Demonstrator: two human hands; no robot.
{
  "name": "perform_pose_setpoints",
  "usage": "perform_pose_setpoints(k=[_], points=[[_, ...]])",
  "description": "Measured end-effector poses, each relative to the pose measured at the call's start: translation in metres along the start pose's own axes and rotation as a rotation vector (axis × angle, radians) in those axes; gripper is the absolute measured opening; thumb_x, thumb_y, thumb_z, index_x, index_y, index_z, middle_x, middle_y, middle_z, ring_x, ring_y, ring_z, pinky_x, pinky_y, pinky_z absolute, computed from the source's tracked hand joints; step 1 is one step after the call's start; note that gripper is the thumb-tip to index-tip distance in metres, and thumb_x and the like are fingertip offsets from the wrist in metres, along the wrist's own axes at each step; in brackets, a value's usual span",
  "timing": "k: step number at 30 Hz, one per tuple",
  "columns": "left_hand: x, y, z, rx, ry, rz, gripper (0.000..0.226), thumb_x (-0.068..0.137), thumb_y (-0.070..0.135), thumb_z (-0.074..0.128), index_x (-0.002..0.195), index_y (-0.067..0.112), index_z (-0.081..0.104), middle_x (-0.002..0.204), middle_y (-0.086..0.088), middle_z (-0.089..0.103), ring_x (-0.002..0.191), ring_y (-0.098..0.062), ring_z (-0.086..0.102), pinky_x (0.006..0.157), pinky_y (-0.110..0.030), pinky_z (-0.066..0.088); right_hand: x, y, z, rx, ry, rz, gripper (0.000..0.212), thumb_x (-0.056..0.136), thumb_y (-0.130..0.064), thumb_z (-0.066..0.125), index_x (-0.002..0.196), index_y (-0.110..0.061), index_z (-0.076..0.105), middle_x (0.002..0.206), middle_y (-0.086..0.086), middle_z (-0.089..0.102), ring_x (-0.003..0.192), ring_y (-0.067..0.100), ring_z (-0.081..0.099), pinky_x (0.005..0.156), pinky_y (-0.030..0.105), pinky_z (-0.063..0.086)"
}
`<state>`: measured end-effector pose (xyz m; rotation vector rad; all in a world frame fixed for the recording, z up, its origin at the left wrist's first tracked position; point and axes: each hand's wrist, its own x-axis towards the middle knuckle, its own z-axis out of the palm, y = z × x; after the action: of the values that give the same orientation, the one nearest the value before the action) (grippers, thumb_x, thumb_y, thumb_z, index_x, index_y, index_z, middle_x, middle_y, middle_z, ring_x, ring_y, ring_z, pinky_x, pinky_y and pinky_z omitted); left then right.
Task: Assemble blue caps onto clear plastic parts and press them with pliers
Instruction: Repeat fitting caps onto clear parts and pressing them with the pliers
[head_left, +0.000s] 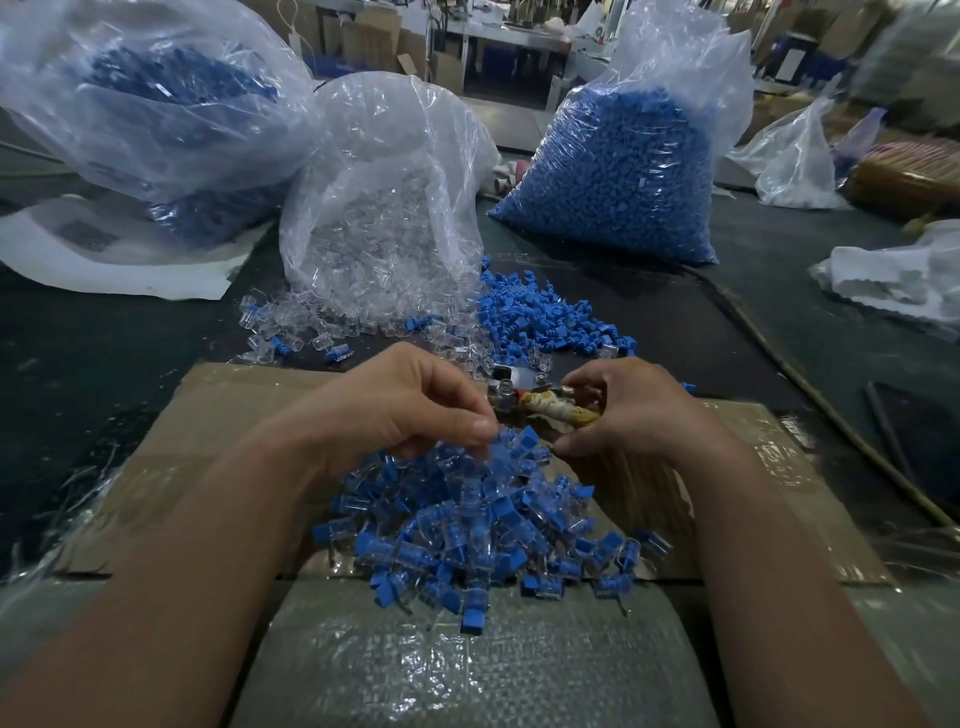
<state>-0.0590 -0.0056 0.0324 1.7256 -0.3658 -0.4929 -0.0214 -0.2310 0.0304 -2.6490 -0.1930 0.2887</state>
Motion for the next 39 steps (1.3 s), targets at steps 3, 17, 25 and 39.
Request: perform_pose_setpoints(k=[3,17,25,39], points=[[0.002,0.0,0.0,-0.096,0.146,0.018,0.014,0.059,0.027,0.071,0.068,0.016,0.073,0.066,-0.004,0.069,0.038,-0.004,0.04,0.035,-0.013,0.032,-0.001,0.0,0.0,0.009,-0.02,0.006,0.065,0.06,-0.033,0.084,0.118,-0.026,0.056,0.084,-0.022,0.046,0.085,0.005,0.045,0.064,0.024,0.034],[0.019,-0.023,-0.007,0.486,0.892,0.164,0.02,0.086,0.009,0.06,0.104,0.013,0.067,0.084,0.012,0.061,0.078,0.005,0.054,0.073,-0.012,0.039,0.002,0.013,-0.002,0.091,-0.056,-0.027,0.051,0.074,-0.053,0.067,0.118,-0.028,0.057,0.096,-0.017,0.053,0.081,-0.004,0.045,0.063,0.015,0.032],[0.035,-0.035,-0.006,0.945,0.358,-0.096,0.058,0.095,0.044,0.035,0.147,0.032,0.011,0.156,0.007,0.006,0.142,-0.014,0.004,0.116,-0.046,0.011,0.005,0.013,-0.001,0.14,0.121,-0.027,0.035,0.08,-0.049,0.062,0.105,-0.024,0.063,0.084,-0.02,0.054,0.078,-0.002,0.05,0.059,0.016,0.035],[0.036,-0.033,-0.007,0.879,0.497,-0.126,0.041,0.094,0.026,0.047,0.135,0.02,0.044,0.13,-0.003,0.038,0.107,-0.012,0.041,0.1,-0.035,0.034,0.005,0.013,-0.006,0.176,0.289,0.033,0.013,0.086,-0.034,0.061,0.091,-0.024,0.066,0.075,-0.018,0.055,0.072,-0.001,0.049,0.056,0.017,0.034]])
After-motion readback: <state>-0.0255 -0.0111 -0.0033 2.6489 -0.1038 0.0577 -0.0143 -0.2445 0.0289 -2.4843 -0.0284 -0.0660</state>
